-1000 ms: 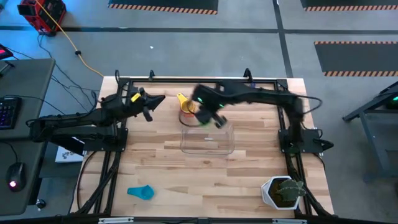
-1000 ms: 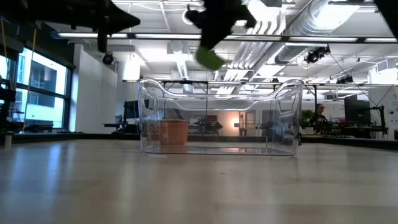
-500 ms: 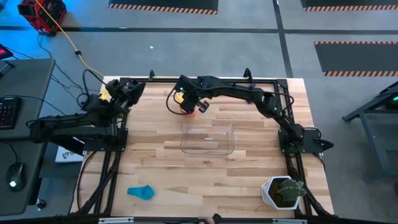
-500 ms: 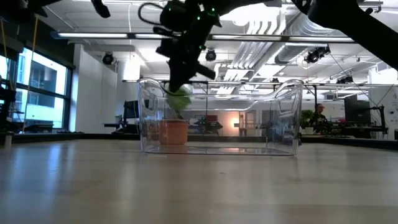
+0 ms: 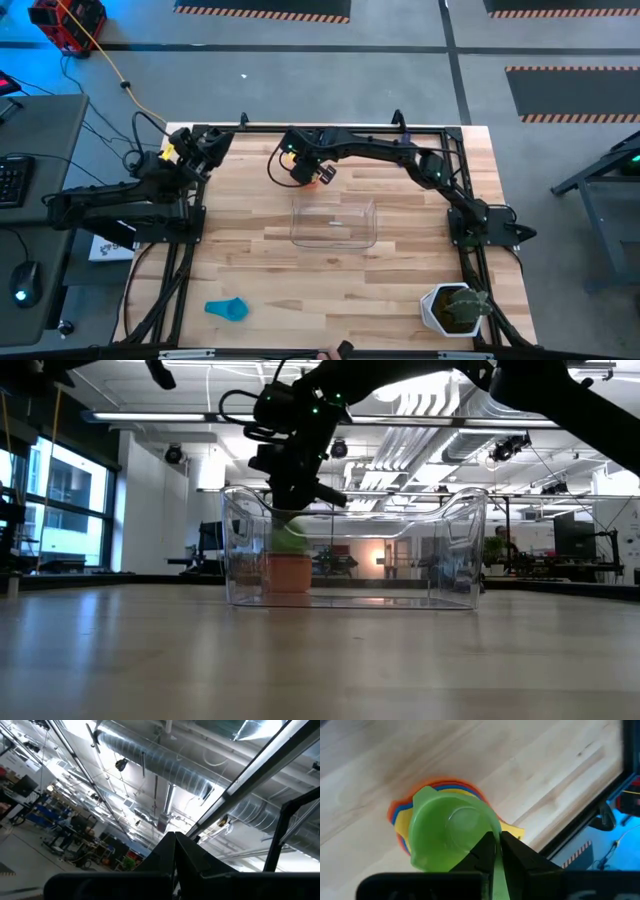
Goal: Nest measuring cups in basket
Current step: Stack the green measuring cup on top of the yellow measuring cup
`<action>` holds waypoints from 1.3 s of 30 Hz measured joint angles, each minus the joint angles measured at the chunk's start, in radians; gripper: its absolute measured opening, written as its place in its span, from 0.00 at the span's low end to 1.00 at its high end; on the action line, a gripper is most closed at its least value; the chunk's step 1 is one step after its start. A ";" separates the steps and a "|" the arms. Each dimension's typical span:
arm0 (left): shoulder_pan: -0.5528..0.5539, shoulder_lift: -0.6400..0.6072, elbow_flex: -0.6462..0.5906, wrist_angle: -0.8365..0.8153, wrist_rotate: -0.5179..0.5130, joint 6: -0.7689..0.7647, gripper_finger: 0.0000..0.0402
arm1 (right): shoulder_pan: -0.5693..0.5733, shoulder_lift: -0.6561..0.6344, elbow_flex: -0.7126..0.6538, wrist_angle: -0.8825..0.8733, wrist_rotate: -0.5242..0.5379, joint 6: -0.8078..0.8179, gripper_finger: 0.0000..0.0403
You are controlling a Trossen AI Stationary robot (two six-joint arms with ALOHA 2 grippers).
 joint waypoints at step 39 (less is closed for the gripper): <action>0.000 0.000 0.000 -0.004 0.003 0.040 0.00 | -0.139 -0.068 0.071 -0.116 -0.008 0.625 0.10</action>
